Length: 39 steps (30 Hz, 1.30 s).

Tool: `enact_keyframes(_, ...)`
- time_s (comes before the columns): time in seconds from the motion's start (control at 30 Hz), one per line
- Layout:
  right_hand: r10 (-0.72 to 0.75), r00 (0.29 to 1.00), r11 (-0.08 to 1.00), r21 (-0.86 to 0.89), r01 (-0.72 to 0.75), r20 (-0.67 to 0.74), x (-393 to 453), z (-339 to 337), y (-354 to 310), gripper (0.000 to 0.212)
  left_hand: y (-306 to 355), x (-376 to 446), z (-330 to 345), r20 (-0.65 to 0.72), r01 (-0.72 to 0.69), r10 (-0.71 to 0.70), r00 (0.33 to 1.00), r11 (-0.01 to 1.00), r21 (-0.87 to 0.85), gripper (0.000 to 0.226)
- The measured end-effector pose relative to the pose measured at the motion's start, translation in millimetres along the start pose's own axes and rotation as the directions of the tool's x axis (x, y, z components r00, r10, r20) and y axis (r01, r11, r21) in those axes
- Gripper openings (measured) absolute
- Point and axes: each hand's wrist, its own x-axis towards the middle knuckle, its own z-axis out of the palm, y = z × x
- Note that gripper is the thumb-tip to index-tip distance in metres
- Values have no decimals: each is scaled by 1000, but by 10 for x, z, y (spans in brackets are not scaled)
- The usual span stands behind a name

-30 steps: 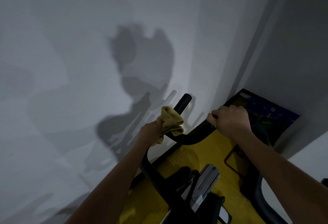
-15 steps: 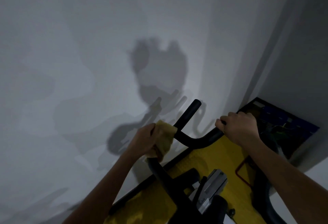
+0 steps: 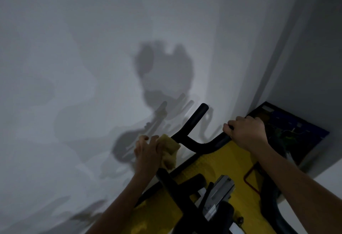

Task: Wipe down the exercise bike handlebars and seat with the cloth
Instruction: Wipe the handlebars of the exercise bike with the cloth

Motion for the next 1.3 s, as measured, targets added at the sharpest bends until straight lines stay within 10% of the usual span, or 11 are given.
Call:
enact_keyframes(0.2, 37, 999, 999, 32, -38, 33, 28, -18, -21, 12, 187, -92, 60, 195, 132, -119, 974, 990, -55, 64)
enact_keyframes(0.73, 163, 985, 972, 177, -152, -50, -11, -62, -44, 42, 470, 852, 405, 375, -2, 16, 927, 999, -38, 39)
enact_keyframes(1.03, 195, 981, 951, 248, -186, -10, 3, -72, -43, 44, 1139, 1353, 706, 214, 71, 54, 975, 842, -534, 46)
enact_keyframes(1.3, 152, 988, 971, 190, -148, -6, -11, -150, -15, 48, 1249, 1424, 727, 236, -72, 186, 954, 903, -423, 57)
